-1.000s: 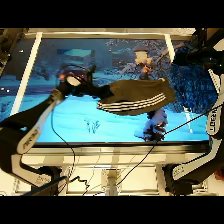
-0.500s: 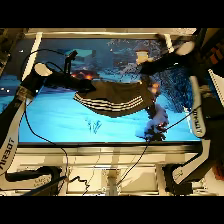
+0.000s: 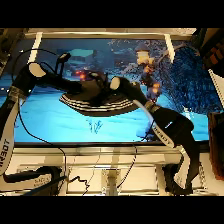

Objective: Fold the clothes and pants, and hang the long-sleeved shirts on hangers.

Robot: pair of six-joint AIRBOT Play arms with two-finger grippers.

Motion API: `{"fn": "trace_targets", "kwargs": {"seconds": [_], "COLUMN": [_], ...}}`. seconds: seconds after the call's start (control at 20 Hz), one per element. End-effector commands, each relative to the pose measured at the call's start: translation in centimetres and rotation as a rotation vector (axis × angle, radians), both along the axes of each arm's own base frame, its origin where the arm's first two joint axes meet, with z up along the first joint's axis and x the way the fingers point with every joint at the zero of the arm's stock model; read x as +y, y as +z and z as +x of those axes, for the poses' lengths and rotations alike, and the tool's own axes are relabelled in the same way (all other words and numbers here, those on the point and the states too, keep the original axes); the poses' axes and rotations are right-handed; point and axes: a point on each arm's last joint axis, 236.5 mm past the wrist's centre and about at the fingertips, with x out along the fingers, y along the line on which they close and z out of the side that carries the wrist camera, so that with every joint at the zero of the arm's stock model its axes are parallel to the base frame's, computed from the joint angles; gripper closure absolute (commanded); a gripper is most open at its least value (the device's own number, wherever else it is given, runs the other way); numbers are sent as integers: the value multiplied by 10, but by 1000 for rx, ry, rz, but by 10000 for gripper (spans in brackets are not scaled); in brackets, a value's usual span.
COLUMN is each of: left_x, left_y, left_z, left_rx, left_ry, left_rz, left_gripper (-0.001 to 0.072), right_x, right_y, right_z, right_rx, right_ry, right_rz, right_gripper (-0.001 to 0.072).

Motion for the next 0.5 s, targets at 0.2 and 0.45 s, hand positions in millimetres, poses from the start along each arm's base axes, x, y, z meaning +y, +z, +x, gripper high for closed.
{"fn": "trace_targets", "kwargs": {"seconds": [0.2,0.45], "left_x": [37,3], "left_y": [22,51], "left_z": [11,43], "left_rx": [-55,-176], "left_ry": [89,183], "left_rz": [1,-142], "left_gripper": [696,698], "right_x": [-1,-82], "right_y": [4,54], "right_z": [25,80], "right_rx": [-72,-78], "right_ry": [-101,-230], "right_rz": [-15,-16], "right_gripper": [690,690]}}
